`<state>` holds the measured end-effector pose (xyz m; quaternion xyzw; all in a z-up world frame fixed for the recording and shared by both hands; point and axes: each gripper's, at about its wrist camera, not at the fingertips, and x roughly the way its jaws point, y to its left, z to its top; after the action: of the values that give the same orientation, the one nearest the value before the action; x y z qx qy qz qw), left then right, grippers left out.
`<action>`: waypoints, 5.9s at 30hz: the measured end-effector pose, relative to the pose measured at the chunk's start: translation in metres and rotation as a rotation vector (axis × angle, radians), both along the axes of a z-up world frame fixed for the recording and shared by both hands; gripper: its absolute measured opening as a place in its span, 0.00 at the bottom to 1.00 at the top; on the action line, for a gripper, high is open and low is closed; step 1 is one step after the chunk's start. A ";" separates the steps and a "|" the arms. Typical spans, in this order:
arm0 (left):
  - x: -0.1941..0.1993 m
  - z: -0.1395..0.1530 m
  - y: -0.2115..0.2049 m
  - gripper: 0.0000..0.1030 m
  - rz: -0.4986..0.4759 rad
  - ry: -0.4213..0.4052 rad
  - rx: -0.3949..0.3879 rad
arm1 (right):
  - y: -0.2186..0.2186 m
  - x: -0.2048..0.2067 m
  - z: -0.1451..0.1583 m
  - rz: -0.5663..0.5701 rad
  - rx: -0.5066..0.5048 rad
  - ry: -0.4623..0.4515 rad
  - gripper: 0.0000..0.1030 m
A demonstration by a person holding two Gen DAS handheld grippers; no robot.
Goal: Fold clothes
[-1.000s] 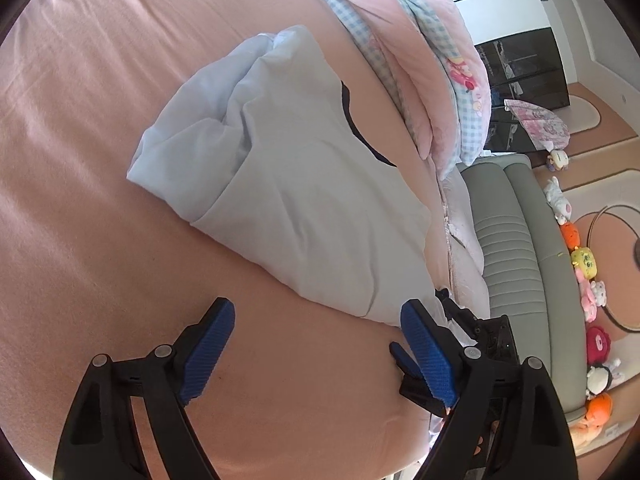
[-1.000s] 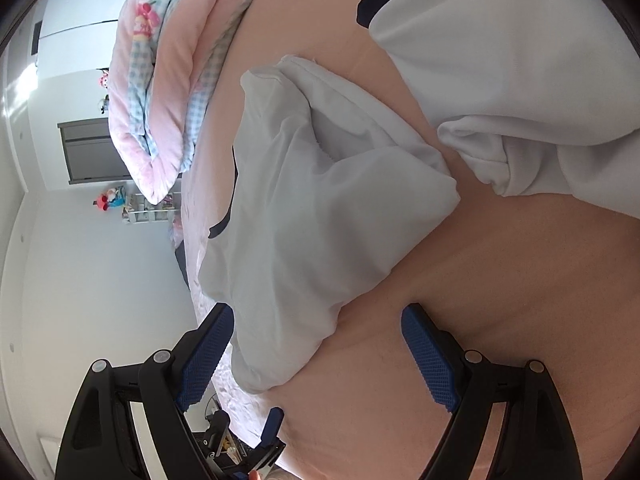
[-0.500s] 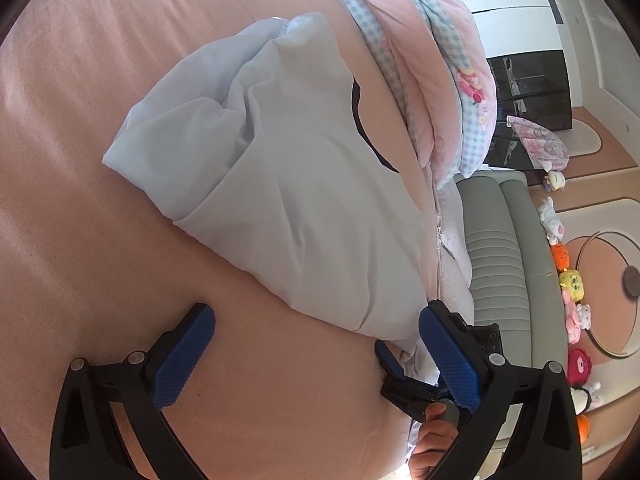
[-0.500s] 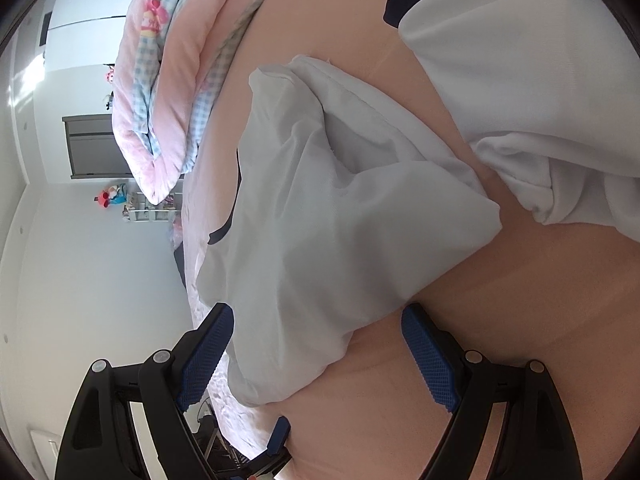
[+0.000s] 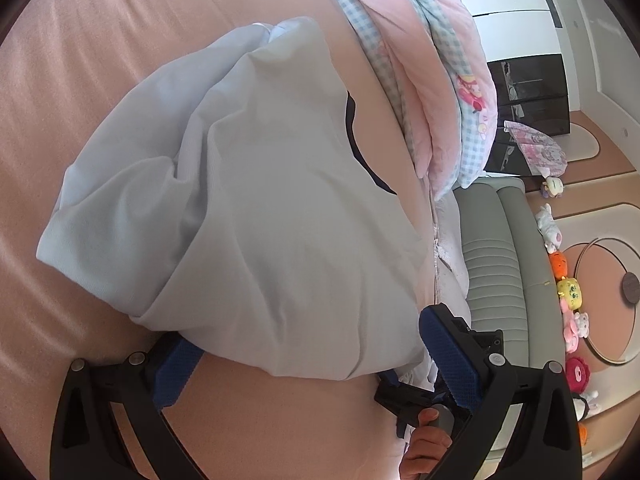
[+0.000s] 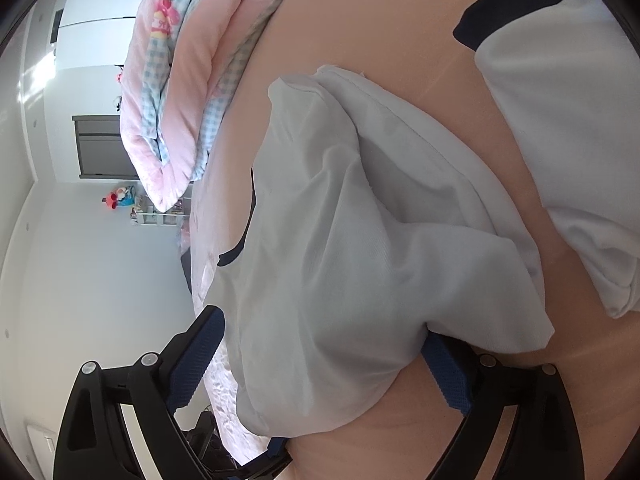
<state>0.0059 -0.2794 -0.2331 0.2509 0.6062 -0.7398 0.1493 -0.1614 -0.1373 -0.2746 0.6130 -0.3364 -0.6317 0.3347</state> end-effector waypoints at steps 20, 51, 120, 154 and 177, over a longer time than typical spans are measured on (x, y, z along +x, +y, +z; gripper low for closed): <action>-0.006 0.002 0.005 1.00 0.029 -0.020 -0.120 | 0.034 -0.015 -0.039 0.001 -0.056 -0.132 0.14; 0.024 -0.032 -0.025 0.14 0.159 -0.047 0.197 | 0.030 -0.015 -0.018 0.081 0.104 -0.017 0.14; 0.129 0.017 0.067 0.14 -0.065 -0.158 0.070 | 0.118 0.079 0.024 0.203 0.101 0.082 0.13; 0.159 0.006 0.089 0.85 -0.086 -0.269 0.082 | 0.152 0.105 0.011 0.241 0.137 0.041 0.45; 0.229 0.051 0.065 0.91 0.114 -0.230 0.013 | 0.225 0.083 0.065 0.068 0.290 0.210 0.61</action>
<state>0.2349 -0.2141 -0.1821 0.2999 0.6033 -0.6925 0.2580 -0.0783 0.0881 -0.2093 0.5963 -0.1841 -0.7226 0.2973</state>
